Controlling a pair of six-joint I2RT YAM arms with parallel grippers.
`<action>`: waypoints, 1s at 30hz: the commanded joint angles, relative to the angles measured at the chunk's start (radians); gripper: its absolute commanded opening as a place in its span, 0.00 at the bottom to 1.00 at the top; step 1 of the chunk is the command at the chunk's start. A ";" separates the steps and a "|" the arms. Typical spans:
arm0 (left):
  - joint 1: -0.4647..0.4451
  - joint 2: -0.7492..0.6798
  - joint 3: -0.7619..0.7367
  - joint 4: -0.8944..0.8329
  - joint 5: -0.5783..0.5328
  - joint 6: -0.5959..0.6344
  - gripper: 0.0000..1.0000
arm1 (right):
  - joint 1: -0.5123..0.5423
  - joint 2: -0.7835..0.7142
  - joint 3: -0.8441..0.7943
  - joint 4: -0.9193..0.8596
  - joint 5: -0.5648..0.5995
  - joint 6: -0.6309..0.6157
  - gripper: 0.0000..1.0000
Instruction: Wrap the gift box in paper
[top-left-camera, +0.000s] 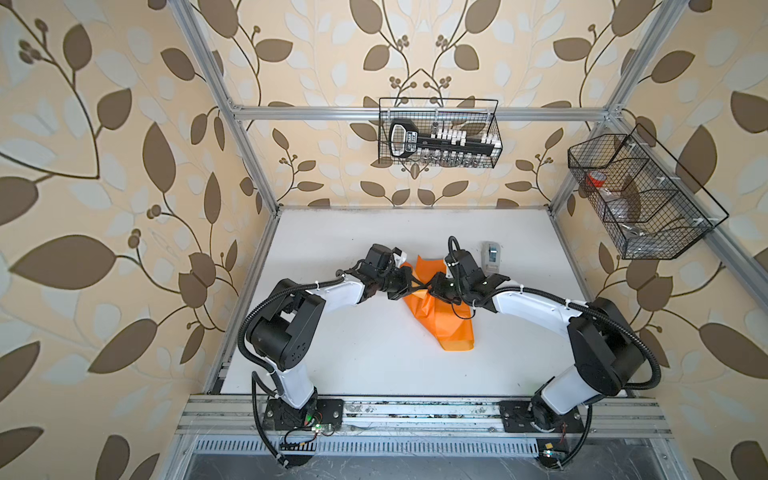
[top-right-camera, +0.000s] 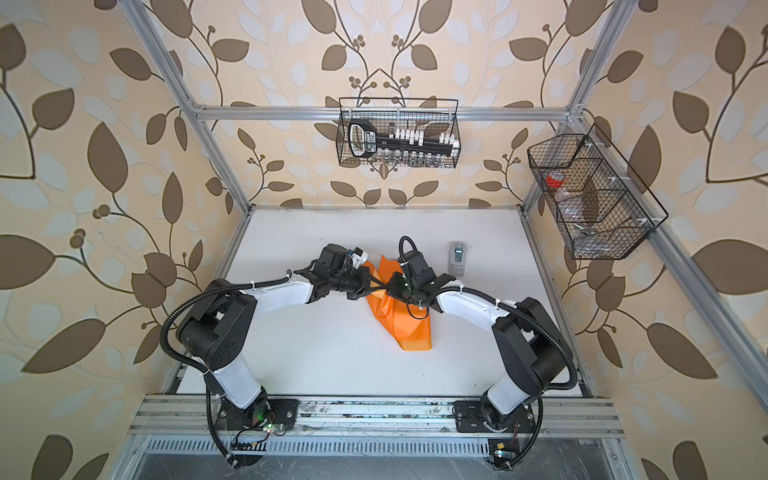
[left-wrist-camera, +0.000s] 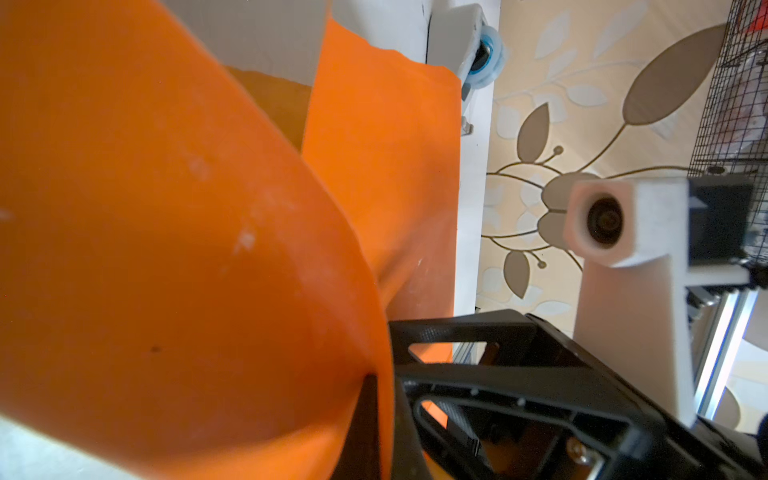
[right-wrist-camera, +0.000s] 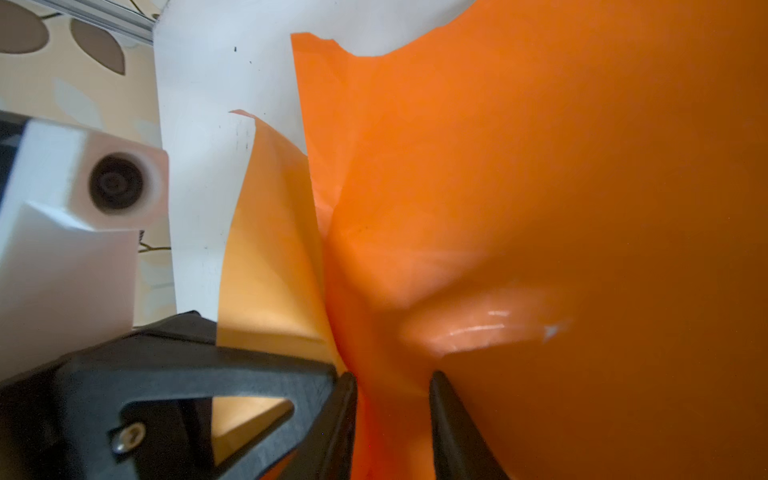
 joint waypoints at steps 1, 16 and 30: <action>-0.087 0.104 -0.038 -0.166 -0.011 0.007 0.00 | 0.022 -0.071 0.072 0.006 -0.141 -0.037 0.39; -0.108 0.127 -0.010 -0.164 -0.013 0.005 0.00 | -0.185 -0.281 0.042 -0.272 -0.114 -0.295 0.54; -0.108 0.139 0.003 -0.171 -0.014 0.008 0.00 | -0.510 -0.180 -0.208 -0.215 -0.348 -0.561 0.70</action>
